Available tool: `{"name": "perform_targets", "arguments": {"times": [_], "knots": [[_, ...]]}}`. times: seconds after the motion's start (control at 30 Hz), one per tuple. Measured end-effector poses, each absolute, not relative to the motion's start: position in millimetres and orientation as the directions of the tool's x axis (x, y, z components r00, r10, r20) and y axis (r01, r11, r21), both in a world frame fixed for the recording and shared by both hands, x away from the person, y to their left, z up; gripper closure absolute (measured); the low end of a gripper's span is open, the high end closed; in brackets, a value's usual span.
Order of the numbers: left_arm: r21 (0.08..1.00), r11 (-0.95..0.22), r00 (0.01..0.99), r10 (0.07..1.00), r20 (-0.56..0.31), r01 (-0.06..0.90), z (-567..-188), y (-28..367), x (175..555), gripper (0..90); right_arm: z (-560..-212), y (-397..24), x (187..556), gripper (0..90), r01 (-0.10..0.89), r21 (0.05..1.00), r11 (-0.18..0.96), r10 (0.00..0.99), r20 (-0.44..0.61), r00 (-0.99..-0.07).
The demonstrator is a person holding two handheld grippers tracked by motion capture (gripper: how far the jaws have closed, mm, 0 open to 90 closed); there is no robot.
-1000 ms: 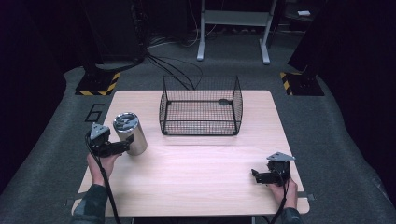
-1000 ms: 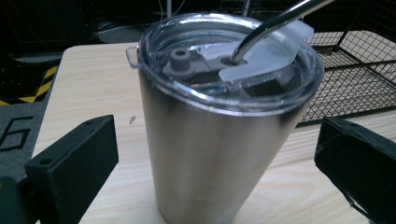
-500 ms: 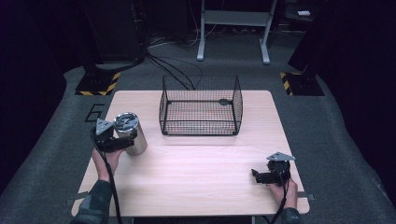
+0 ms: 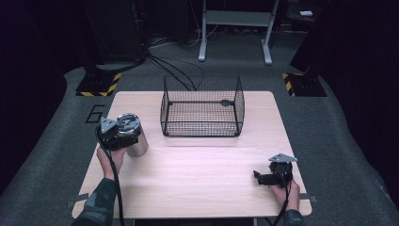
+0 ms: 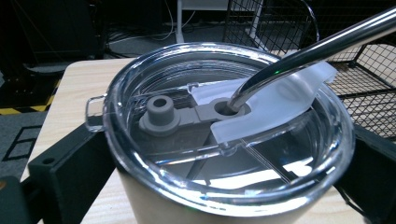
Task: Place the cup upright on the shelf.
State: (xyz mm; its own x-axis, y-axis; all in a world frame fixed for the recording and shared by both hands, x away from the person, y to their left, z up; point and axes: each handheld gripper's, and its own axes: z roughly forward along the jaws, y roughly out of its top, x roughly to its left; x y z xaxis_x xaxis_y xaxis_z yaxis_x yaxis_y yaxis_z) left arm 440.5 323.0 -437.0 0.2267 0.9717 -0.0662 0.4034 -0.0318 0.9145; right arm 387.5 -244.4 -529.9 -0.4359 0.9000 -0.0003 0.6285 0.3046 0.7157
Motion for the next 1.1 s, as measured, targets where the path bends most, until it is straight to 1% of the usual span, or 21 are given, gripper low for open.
{"name": "perform_targets", "arguments": {"times": [0.13,0.33,0.53,0.73,0.93,1.1], "knots": [[0.917,-0.018,0.215,0.974,-0.075,0.398,-439.0,321.7,442.3,1.5,-530.0,-244.5,387.6,0.0,0.627,0.716,0.307,0.899,-0.002,-0.438],[0.920,-0.030,0.203,0.978,-0.054,0.390,-440.8,319.1,442.2,1.8,-530.1,-244.7,387.7,0.0,0.625,0.717,0.309,0.898,-0.004,-0.439],[0.928,-0.006,0.174,0.983,-0.063,0.373,-445.2,315.5,443.0,1.3,-529.9,-244.2,387.4,0.0,0.629,0.715,0.304,0.900,0.000,-0.435],[0.931,-0.007,0.180,0.982,-0.063,0.366,-449.0,315.5,445.6,2.4,-529.9,-244.3,387.5,0.0,0.629,0.716,0.305,0.900,0.000,-0.436],[0.935,-0.034,0.195,0.980,-0.038,0.354,-448.6,316.5,446.2,3.7,-529.9,-244.1,387.4,0.0,0.629,0.715,0.304,0.901,0.000,-0.434],[0.933,-0.030,0.207,0.977,-0.048,0.358,-448.1,319.8,447.3,3.9,-529.9,-244.1,387.5,0.0,0.629,0.716,0.303,0.901,0.000,-0.434]]}}
